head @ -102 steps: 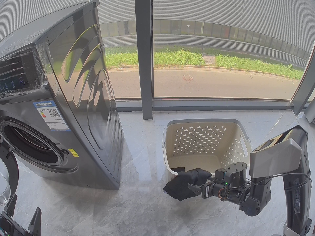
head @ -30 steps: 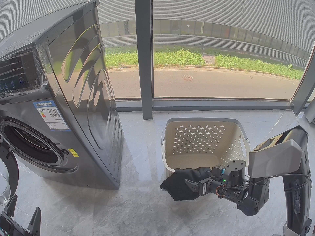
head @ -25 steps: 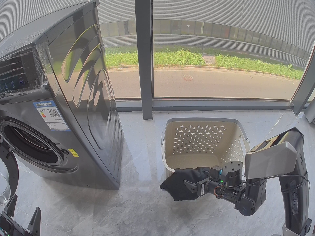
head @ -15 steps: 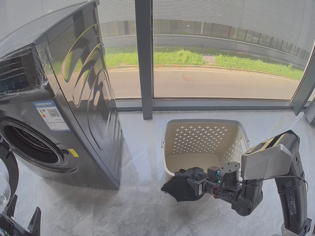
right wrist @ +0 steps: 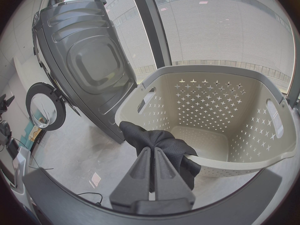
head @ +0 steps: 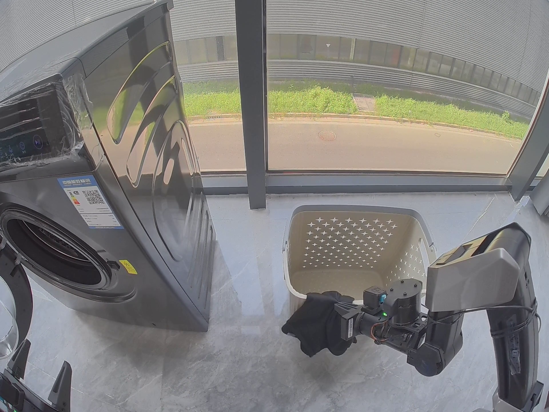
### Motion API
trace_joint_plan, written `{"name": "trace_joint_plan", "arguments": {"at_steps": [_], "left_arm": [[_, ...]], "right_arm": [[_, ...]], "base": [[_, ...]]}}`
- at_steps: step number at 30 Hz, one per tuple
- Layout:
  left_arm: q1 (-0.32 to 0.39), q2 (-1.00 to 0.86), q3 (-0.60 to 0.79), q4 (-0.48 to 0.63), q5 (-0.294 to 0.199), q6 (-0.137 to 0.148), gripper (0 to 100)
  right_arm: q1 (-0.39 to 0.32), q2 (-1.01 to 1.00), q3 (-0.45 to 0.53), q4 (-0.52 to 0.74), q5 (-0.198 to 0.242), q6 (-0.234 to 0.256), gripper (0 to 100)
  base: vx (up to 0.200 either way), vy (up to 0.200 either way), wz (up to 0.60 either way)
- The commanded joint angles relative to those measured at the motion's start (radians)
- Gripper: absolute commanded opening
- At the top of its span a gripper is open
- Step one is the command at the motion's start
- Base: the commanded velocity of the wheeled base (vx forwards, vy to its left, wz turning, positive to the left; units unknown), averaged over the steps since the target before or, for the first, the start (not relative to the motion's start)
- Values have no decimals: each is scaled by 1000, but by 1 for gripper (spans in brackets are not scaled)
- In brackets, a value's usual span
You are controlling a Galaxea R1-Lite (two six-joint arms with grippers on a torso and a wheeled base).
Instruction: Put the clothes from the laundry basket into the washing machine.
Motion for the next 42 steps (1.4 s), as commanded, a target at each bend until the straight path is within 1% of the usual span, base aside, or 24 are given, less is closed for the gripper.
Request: {"name": "trace_joint_plan", "arguments": {"at_steps": [1, 2, 6, 8, 9, 10, 13, 14, 17, 20, 22, 26, 36, 42], "left_arm": [[0, -16, 2, 1, 0, 0, 100], [0, -16, 2, 1, 0, 0, 100], [0, -16, 2, -1, 0, 0, 100], [0, -16, 2, 1, 0, 0, 100], [0, -16, 2, 1, 0, 0, 100], [0, -16, 2, 1, 0, 0, 100], [0, -16, 2, 1, 0, -2, 100], [0, -16, 2, 1, 0, -2, 100], [0, -16, 2, 1, 0, -2, 100], [0, -16, 2, 1, 0, 0, 100], [0, -16, 2, 1, 0, -2, 100], [0, -16, 2, 1, 0, -2, 100], [0, -16, 2, 1, 2, 0, 100], [0, -16, 2, -1, 2, 0, 100]], "right_arm": [[2, -55, 14, -2, 0, 0, 0], [2, -122, 51, -1, -2, 1, 0], [11, -219, 97, -4, -7, 12, 0], [20, -266, 110, -5, -8, 27, 0], [20, -268, 110, -5, -8, 29, 0], [22, -298, 117, -5, -10, 52, 0], [32, -344, 117, -5, -11, 73, 0], [32, -344, 117, -5, -11, 73, 0], [49, -394, 114, -5, -34, 81, 0], [58, -404, 109, -5, -39, 93, 0], [66, -414, 109, -5, -40, 93, 0], [86, -432, 101, -5, -60, 93, 0], [103, -483, 67, -7, -62, 96, 0], [106, -499, 63, -7, -62, 100, 0]], "base": [[0, 0, 0], [0, 0, 0], [0, 0, 0], [0, 0, 0], [0, 0, 0], [0, 0, 0], [0, 0, 0], [0, 0, 0], [0, 0, 0], [0, 0, 0], [0, 0, 0], [0, 0, 0], [0, 0, 0], [0, 0, 0]]}}
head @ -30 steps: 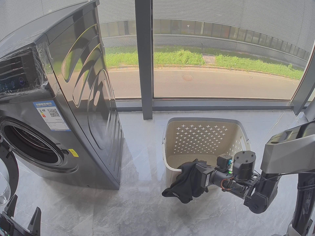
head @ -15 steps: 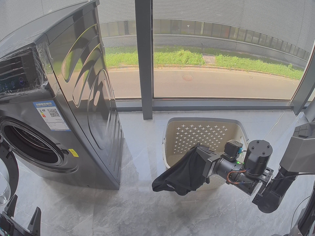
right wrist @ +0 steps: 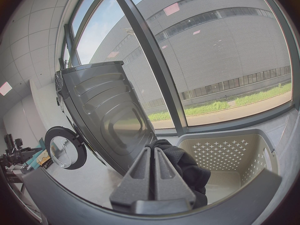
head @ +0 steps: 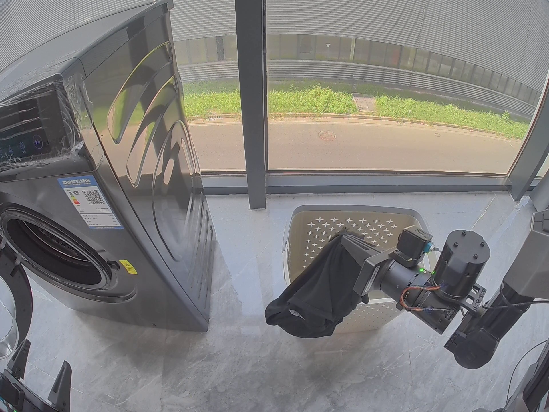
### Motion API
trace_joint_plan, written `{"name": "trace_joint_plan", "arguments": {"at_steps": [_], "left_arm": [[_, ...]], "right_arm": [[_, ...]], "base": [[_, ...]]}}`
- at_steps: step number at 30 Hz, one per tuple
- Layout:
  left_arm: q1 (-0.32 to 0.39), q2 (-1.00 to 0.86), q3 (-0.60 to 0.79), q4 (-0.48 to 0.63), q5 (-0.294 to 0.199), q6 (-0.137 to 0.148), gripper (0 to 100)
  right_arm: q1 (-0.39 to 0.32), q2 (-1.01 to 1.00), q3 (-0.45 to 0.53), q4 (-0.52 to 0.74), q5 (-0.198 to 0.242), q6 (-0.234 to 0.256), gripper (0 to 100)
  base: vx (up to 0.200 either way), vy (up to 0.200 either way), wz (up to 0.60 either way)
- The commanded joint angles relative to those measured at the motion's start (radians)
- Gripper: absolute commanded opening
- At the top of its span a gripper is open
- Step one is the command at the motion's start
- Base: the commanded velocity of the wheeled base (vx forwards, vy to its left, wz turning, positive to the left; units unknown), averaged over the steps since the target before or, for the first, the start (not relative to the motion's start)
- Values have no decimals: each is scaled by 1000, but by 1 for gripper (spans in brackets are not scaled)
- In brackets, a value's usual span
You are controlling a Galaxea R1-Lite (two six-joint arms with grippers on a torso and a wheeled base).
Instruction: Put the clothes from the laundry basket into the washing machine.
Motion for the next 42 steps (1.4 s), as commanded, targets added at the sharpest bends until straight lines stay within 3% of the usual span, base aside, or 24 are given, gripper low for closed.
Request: {"name": "trace_joint_plan", "arguments": {"at_steps": [1, 7, 13, 19, 24, 25, 30, 35, 42], "left_arm": [[0, -16, 2, -1, 1, 0, 100], [0, -16, 4, -1, 1, 0, 100], [0, -16, 2, 0, 1, 0, 100], [0, -16, 2, 0, 1, -2, 100], [0, -16, 2, 0, 1, -2, 100], [0, -16, 2, -1, 1, -2, 100], [0, -16, 2, -1, 1, -2, 100], [0, -16, 4, -1, 4, -2, 100], [0, -16, 4, -1, 5, -2, 100]], "right_arm": [[1, -15, -3, 1, 1, 0, 0], [-6, 57, -27, 1, 7, 2, 0], [-10, 210, -84, 9, 21, 42, 0], [-75, 358, -145, 3, 36, 29, 0], [-78, 390, -151, 1, 45, 29, 0], [-78, 391, -151, 1, 45, 29, 100], [-79, 428, -144, 1, 44, 22, 100], [-85, 460, -127, 1, 47, -38, 100], [-85, 506, -144, 3, 48, -41, 100]], "base": [[0, 0, 0], [0, 0, 0], [0, 0, 0], [0, 0, 0], [0, 0, 0], [0, 0, 0], [0, 0, 0], [0, 0, 0], [0, 0, 0]]}}
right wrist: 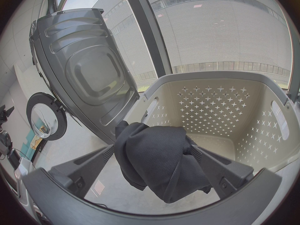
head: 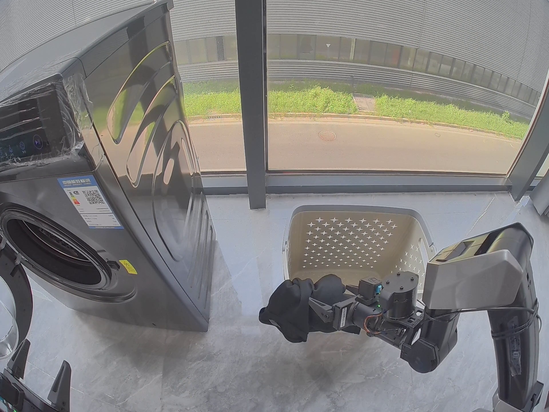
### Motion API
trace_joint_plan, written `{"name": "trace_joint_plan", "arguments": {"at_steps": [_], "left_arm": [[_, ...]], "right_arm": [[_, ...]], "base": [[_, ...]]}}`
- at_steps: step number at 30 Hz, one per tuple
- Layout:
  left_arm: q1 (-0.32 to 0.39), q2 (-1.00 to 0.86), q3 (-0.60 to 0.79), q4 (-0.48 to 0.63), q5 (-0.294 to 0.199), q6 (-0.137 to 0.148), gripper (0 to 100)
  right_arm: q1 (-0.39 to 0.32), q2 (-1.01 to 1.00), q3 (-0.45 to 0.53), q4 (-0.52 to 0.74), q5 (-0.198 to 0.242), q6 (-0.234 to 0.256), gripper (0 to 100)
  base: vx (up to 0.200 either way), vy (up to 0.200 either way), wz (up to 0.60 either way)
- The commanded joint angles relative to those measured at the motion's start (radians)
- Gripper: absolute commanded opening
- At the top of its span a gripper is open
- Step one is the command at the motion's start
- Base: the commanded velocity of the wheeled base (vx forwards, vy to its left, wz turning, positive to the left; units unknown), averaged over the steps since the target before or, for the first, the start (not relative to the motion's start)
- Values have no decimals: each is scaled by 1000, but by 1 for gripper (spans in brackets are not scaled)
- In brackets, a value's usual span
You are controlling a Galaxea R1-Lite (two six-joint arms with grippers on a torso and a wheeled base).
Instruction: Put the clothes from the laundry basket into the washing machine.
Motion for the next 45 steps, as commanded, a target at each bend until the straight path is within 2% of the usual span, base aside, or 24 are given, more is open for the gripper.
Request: {"name": "trace_joint_plan", "arguments": {"at_steps": [1, 10, 18, 19, 24, 27, 30, 36, 41, 45], "left_arm": [[0, -16, 4, -1, 1, -1, 100], [0, -16, 2, -1, 0, -1, 100], [0, -16, 2, 1, 0, -1, 100], [0, -16, 2, 1, 0, -1, 100], [0, -16, 2, 1, 0, -1, 100], [0, -16, 2, 1, 0, -1, 100], [0, -16, 2, 1, 0, -1, 100], [0, -16, 2, 1, 0, -1, 100], [0, -16, 2, 1, 0, -1, 100], [0, -16, 2, -1, 1, -1, 100]], "right_arm": [[-3, 49, -18, 1, 2, 0, 100], [-21, 69, -92, 30, 29, 14, 100], [-13, 72, -135, 27, 31, 46, 100], [-13, 70, -135, 29, 31, 46, 0], [-12, 49, -125, 24, 38, 51, 0], [-9, 23, -113, 27, 40, 82, 0], [4, -13, -95, 29, 40, 91, 0], [22, -83, -42, 12, 38, 103, 0], [40, -201, 27, 10, 29, 135, 0], [34, -206, 48, 10, 28, 135, 0]], "base": [[0, 0, 0], [0, 0, 0], [0, 0, 0], [0, 0, 0], [0, 0, 0], [0, 0, 0], [0, 0, 0], [0, 0, 0], [0, 0, 0], [0, 0, 0]]}}
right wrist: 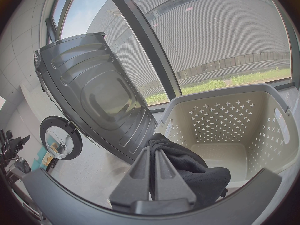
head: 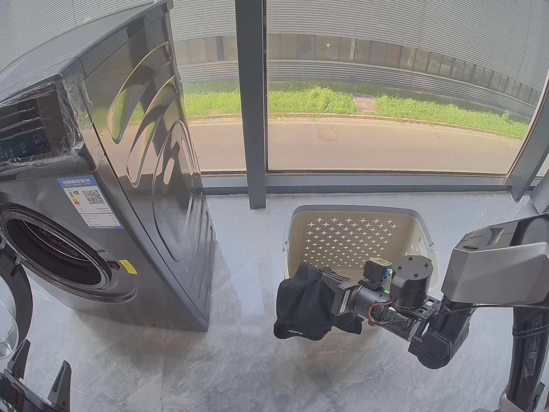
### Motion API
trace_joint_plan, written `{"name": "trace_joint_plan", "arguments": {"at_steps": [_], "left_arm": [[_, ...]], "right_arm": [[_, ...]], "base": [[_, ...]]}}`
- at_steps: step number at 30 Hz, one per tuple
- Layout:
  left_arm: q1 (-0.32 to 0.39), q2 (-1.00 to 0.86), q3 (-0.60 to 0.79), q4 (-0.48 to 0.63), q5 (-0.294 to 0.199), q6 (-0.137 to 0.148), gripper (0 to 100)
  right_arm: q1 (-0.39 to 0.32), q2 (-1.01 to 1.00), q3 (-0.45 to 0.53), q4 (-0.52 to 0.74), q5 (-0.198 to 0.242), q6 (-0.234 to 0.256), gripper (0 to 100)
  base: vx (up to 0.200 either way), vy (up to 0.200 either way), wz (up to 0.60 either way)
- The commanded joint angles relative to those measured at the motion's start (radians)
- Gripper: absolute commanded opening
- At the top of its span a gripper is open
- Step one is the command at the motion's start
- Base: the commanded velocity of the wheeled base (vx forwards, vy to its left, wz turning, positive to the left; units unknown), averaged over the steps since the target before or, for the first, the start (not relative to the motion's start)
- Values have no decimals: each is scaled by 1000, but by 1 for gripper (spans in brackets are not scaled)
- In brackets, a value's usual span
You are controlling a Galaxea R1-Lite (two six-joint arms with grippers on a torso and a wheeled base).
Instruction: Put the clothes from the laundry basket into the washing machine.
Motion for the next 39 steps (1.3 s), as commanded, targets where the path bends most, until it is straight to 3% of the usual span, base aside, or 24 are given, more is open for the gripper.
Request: {"name": "trace_joint_plan", "arguments": {"at_steps": [1, 8, 9, 15, 23, 35, 36, 39], "left_arm": [[0, -16, 4, 0, 1, 0, 100], [0, -16, 2, 0, 0, 0, 100], [0, -16, 2, 0, 0, 0, 100], [0, -16, 2, 0, 0, 0, 100], [0, -16, 2, 0, 0, 0, 100], [0, -16, 2, 0, 1, 0, 100], [0, -16, 4, 0, 1, 0, 100], [0, -16, 4, 0, 1, 0, 100]], "right_arm": [[-5, -50, 31, 0, -3, 2, 0], [-12, 89, 18, -9, -4, -21, 0], [-12, 103, 12, -11, -3, -29, 100], [-29, 148, -63, 0, -3, -35, 100], [-40, 192, -101, 20, 0, -70, 100], [-40, 203, -147, 67, 2, -70, 100], [-40, 203, -149, 66, 2, -69, 0], [-40, 197, -146, 63, 2, -69, 0]], "base": [[0, 0, 0], [0, 0, 0], [0, 0, 0], [0, 0, 0], [0, 0, 0], [0, 0, 0], [0, 0, 0], [0, 0, 0]]}}
